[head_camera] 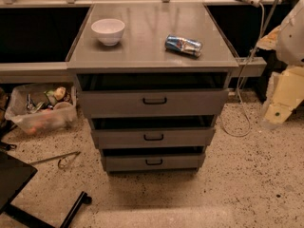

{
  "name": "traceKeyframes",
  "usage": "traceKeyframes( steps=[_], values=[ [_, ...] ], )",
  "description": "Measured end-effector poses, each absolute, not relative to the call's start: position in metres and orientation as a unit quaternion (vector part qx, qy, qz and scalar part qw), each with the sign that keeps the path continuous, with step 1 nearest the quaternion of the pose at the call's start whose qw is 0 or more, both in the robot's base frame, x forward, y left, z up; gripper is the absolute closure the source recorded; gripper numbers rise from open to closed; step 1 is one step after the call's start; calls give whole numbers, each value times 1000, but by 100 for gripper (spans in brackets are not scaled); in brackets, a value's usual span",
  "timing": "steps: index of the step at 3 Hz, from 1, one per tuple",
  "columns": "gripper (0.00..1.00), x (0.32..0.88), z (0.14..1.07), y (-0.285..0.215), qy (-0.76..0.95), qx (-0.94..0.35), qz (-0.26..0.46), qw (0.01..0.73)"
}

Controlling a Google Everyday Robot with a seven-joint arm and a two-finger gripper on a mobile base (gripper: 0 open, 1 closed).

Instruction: Open bottom drawer

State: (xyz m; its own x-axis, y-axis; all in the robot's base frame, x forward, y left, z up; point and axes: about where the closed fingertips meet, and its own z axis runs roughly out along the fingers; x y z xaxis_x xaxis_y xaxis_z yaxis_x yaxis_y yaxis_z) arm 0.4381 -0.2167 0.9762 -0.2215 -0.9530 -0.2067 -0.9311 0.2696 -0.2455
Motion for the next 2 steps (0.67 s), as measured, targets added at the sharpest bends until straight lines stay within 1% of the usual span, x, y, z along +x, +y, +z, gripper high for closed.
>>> traceKeyframes(
  steps=[1,2],
  values=[
    [0,438,976,-217,781,-603,-34,159],
    [0,438,946,-217,791,-590,-24,163]
  ],
)
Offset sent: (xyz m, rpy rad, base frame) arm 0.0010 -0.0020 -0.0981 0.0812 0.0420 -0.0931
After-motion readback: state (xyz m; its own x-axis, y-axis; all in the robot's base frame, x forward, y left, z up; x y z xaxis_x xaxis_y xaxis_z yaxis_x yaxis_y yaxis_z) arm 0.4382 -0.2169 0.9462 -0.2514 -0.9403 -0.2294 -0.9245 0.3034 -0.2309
